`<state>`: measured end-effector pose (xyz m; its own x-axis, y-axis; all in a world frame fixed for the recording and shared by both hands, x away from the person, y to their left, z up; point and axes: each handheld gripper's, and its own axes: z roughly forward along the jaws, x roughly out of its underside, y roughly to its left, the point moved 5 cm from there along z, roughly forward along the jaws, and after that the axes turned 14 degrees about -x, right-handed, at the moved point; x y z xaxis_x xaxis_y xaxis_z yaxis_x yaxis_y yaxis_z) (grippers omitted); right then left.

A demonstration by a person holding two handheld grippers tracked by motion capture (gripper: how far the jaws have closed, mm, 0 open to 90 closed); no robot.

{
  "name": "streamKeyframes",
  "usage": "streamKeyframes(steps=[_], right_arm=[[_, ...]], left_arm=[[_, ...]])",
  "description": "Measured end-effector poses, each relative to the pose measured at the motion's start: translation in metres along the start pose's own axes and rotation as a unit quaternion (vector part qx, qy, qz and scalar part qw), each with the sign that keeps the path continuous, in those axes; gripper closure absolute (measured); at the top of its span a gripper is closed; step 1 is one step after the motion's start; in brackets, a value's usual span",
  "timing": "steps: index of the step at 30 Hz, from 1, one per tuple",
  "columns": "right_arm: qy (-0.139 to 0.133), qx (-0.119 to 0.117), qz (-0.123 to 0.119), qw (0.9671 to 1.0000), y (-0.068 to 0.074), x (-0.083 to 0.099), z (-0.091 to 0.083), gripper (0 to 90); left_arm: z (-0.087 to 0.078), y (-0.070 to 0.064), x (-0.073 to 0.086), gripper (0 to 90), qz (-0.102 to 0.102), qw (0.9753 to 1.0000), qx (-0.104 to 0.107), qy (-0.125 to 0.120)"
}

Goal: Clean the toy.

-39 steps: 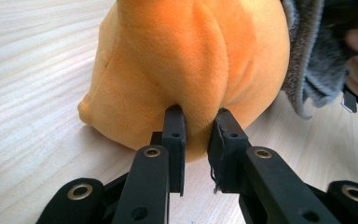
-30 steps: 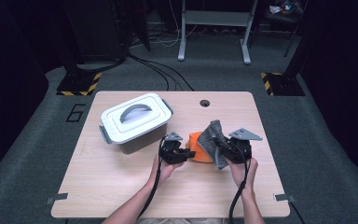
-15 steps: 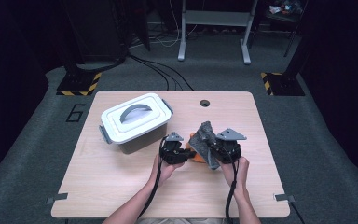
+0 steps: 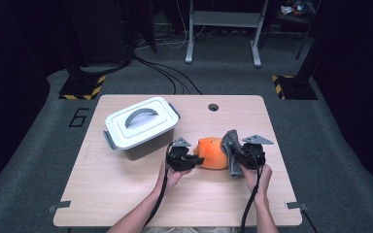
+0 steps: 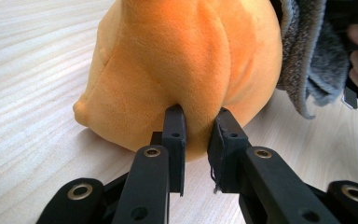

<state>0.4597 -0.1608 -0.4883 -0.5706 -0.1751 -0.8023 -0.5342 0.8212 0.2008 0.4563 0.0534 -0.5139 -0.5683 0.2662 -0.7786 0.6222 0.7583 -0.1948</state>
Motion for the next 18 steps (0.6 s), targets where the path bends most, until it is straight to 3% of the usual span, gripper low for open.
streamKeyframes(steps=[10, 13, 18], right_arm=[[0.015, -0.004, 0.037, 0.9992, -0.017, 0.013, 0.010, 71.4], [0.015, 0.000, 0.037, 0.9992, -0.016, 0.012, 0.009, 71.4], [0.015, 0.001, 0.038, 0.9992, -0.016, 0.012, 0.009, 71.4]], left_arm=[[0.000, 0.000, 0.000, 76.6, 0.003, 1.0000, 0.000, -0.001], [-0.001, -0.002, 0.000, 69.9, 0.018, 0.9998, -0.006, -0.003], [-0.003, -0.007, 0.003, 49.2, 0.077, 0.9966, -0.030, -0.005]])
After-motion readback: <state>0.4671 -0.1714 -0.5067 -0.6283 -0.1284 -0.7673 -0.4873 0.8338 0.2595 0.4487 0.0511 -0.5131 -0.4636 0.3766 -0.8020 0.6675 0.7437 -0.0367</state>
